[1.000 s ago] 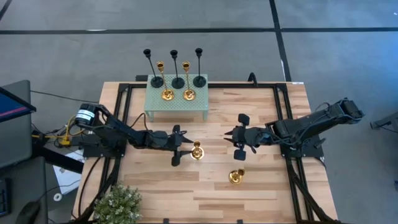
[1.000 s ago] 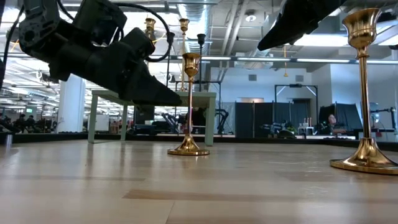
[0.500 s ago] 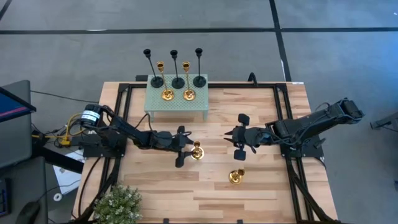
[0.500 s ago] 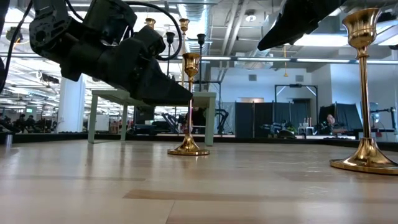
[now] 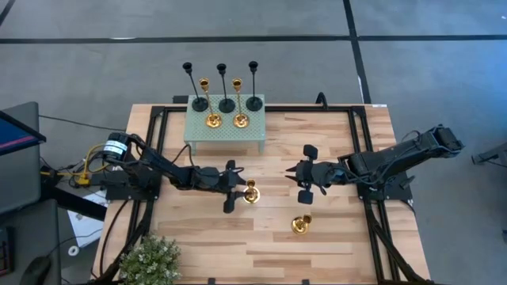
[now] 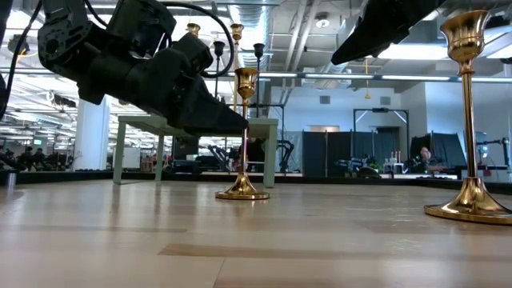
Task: Pick & Place candle stick holders
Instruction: Put the gold candle holder on the shelf
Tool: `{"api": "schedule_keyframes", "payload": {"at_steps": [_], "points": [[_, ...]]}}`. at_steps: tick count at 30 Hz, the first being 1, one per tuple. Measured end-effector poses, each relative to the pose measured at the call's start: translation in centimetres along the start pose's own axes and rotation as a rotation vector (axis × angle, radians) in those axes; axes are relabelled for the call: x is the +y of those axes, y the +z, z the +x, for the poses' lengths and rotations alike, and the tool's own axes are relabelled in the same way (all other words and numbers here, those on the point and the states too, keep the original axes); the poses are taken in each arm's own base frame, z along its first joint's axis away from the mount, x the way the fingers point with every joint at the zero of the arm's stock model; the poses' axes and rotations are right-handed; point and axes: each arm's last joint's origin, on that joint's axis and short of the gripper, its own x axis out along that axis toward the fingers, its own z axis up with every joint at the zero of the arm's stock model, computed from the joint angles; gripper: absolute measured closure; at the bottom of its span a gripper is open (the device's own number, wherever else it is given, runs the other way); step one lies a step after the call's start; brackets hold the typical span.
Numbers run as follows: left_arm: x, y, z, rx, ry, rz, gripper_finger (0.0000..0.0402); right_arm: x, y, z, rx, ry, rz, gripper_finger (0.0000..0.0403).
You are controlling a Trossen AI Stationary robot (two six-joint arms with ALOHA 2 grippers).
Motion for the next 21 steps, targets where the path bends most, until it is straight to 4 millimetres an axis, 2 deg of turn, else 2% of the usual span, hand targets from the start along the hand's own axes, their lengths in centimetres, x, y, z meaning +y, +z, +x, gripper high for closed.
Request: {"api": "schedule_keyframes", "payload": {"at_steps": [15, 21], "points": [[0.04, 0.07, 0.00, -0.007, 0.018, -0.020, 0.0322, 0.01, 0.01, 0.00, -0.001, 0.000, 0.001, 0.0329], [0.04, 0.08, 0.00, -0.007, 0.018, -0.020, 0.0365, 0.01, 0.01, 0.00, -0.001, 0.000, 0.001, 0.0329]]}}
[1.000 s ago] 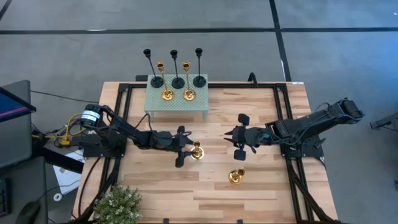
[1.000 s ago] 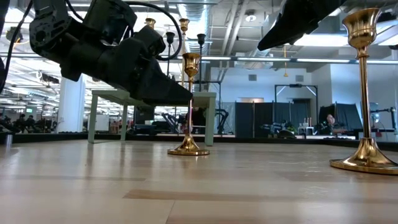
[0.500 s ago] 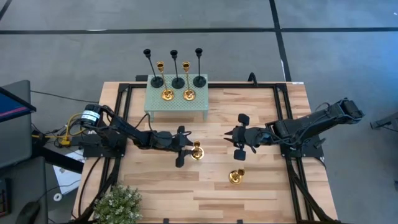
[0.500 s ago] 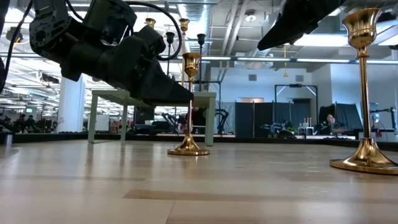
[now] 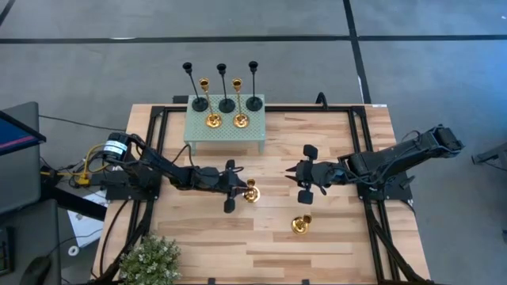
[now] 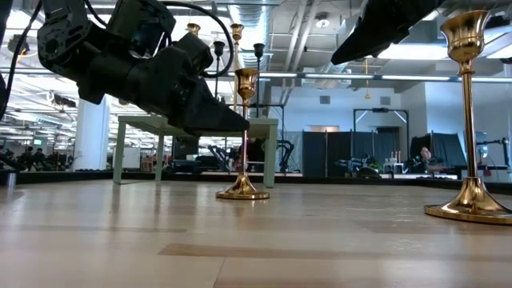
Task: Pick & Place candle stick holders
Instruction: Put the gold candle holder on the shelf
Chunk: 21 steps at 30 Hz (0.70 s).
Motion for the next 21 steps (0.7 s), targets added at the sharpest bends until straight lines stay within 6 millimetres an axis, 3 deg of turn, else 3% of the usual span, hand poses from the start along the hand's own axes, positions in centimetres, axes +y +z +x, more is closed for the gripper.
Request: {"api": "schedule_keyframes", "payload": {"at_steps": [4, 14, 21], "points": [[0.0, 0.0, 0.0, -0.001, 0.001, 0.000, 0.0389, 0.0, 0.0, 0.0, 0.000, 0.000, 0.000, 0.0329], [-0.2, 0.7, -0.4, -0.013, -0.007, -0.035, 0.0393, 0.0, 0.0, 0.0, 0.001, 0.000, -0.001, 0.0329], [-0.2, 3.3, -3.7, 0.052, 0.067, -0.115, 0.0399, 0.0, -0.1, 0.0, 0.005, 0.000, -0.003, 0.0329]]}}
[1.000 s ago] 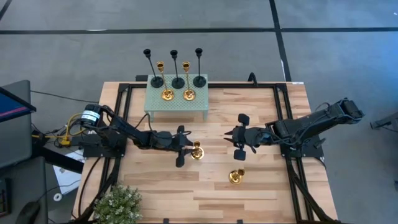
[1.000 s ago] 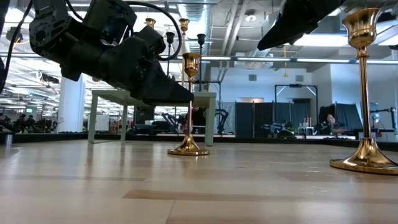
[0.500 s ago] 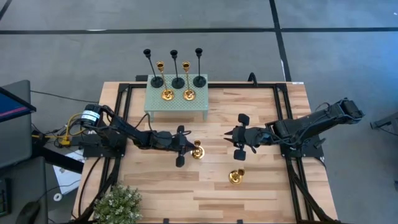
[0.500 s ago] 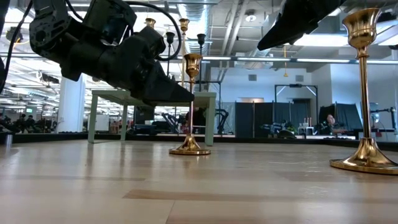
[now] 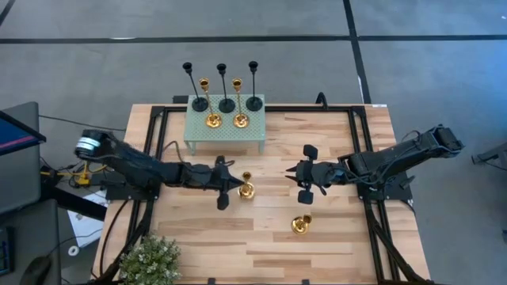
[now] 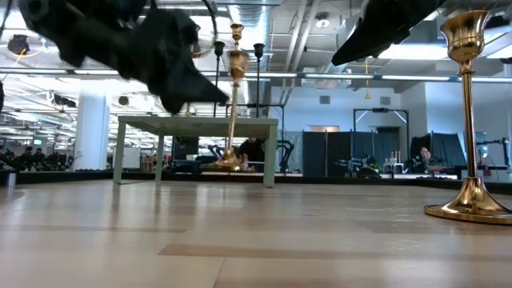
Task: Pick & Place candle stick holders
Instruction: Put the gold candle holder on the shelf
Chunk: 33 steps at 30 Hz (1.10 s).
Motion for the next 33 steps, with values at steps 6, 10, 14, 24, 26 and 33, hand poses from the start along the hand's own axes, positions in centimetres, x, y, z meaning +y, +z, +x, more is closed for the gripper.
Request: {"api": "schedule_keyframes", "payload": {"at_steps": [6, 10, 14, 24, 26, 33], "points": [[-0.1, 3.3, -5.1, -0.083, 0.075, -0.012, 0.0401, 0.0, 0.0, 0.0, 0.000, 0.000, 0.000, 0.0329], [0.4, 4.3, -8.2, -0.116, 0.131, -0.022, 0.0400, 0.0, 0.0, 0.0, 0.000, 0.000, 0.000, 0.0329], [0.5, 4.2, -9.1, -0.092, 0.128, -0.040, 0.0400, 0.0, 0.0, 0.0, 0.000, 0.000, 0.000, 0.0329], [-0.3, -0.6, -4.5, 0.158, 0.084, 0.097, 0.0387, 0.0, 0.0, 0.0, 0.000, 0.000, 0.000, 0.0329], [-0.5, -1.3, -3.3, 0.172, 0.084, 0.158, 0.0378, 0.0, 0.0, 0.0, 0.000, -0.001, 0.001, 0.0329], [0.1, -2.9, 0.2, 0.123, 0.122, 0.180, 0.0316, 0.0, 0.0, 0.0, 0.000, -0.001, 0.034, 0.0329]]}}
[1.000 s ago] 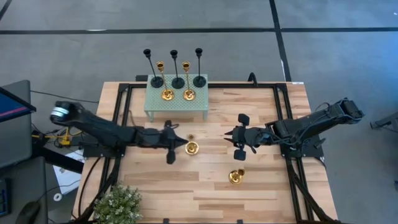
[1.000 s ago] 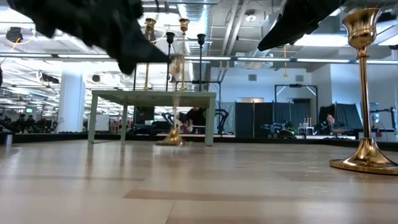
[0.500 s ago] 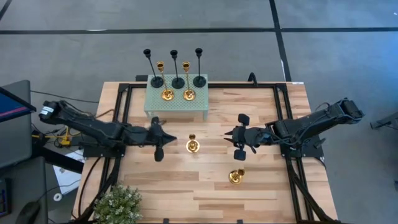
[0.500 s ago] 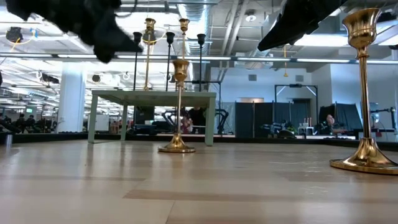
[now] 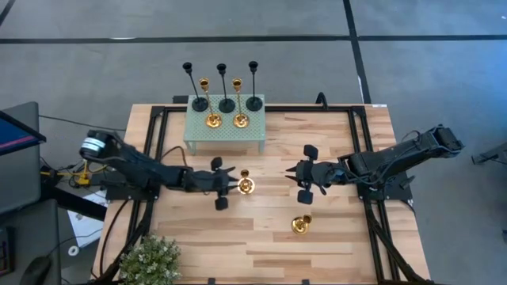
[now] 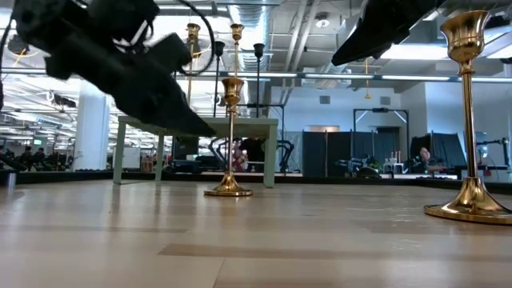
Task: Pick & Place candle stick holders
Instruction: Put the gold candle holder on the shelf
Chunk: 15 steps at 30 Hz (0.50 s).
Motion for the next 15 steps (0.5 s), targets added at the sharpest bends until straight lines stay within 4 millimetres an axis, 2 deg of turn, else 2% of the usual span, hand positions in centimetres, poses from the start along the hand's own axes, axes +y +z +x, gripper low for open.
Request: {"api": "schedule_keyframes", "payload": {"at_steps": [6, 9, 15], "points": [[0.8, -1.2, 1.5, 0.032, 0.045, -0.063, 0.0247, 0.0, 0.0, 0.0, 0.000, 0.000, 0.001, 0.0329], [0.7, -1.1, 1.9, 0.005, -0.019, -0.095, 0.0220, 0.0, 0.0, 0.0, 0.000, 0.000, 0.001, 0.0329], [0.5, -0.8, 2.2, -0.044, -0.070, -0.110, 0.0196, -0.1, 0.0, 0.1, 0.001, -0.005, 0.005, 0.0329]]}}
